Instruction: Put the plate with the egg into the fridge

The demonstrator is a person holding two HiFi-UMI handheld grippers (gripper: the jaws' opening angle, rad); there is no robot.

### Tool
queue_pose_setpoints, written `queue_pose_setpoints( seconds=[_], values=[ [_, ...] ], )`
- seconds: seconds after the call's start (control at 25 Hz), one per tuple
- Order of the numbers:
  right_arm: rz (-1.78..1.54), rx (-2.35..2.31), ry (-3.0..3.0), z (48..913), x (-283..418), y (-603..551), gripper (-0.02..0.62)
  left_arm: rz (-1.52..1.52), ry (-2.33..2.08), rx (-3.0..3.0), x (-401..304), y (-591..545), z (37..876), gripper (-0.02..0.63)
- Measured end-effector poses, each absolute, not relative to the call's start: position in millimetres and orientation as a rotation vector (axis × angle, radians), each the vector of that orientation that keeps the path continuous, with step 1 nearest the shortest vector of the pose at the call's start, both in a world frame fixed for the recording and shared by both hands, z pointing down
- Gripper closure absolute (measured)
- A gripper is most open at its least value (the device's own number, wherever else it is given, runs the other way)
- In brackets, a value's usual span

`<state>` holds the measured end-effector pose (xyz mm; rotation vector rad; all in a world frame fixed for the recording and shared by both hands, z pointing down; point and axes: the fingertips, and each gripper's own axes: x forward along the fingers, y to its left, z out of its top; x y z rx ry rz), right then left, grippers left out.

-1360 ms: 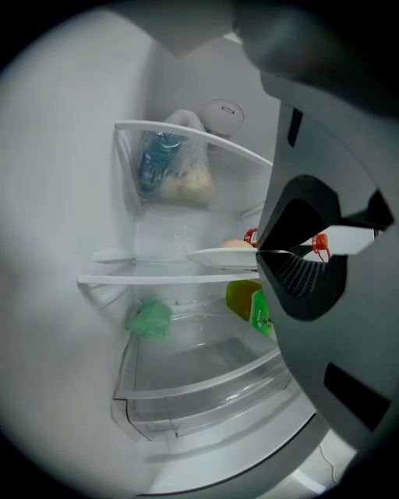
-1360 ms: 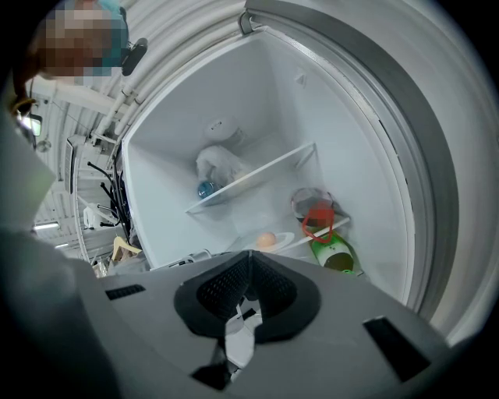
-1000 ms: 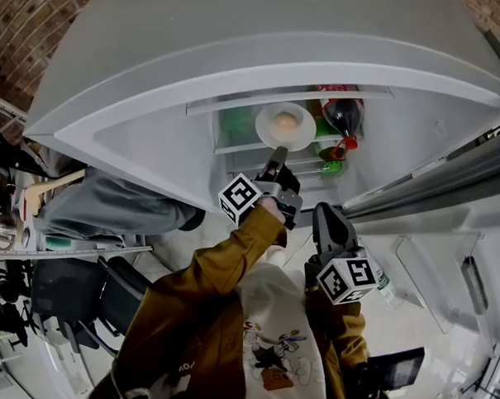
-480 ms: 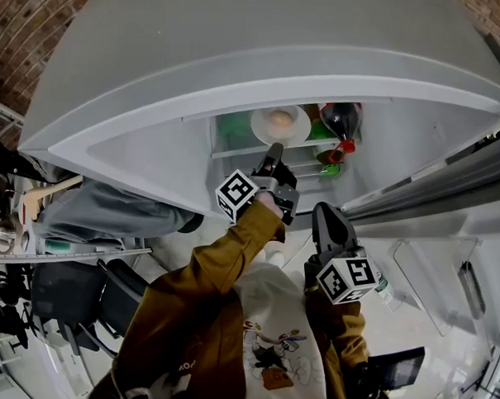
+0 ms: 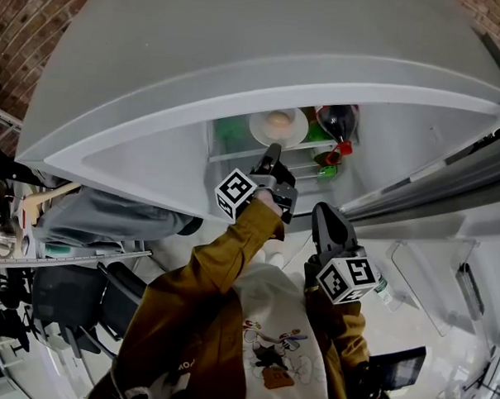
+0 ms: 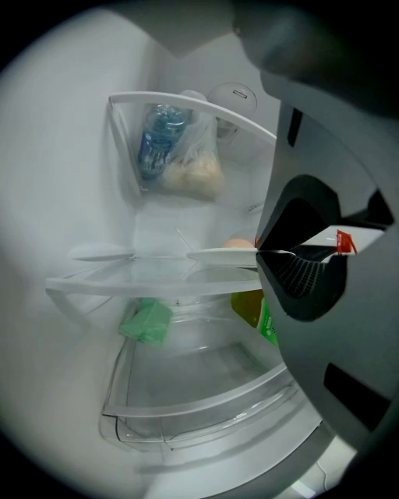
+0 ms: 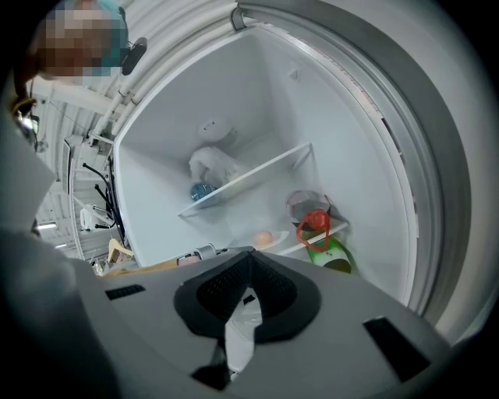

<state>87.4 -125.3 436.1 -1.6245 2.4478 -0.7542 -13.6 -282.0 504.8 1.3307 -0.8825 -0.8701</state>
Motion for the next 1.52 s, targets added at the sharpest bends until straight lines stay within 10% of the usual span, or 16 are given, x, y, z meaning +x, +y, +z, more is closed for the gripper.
queue_pose_setpoints(
  seconds=[1.52],
  values=[
    [-0.762, -1.609, 2.448, 437, 84, -108, 0.589, -0.809, -0.903, 1.346, -15, -258, 508, 0.403]
  ],
)
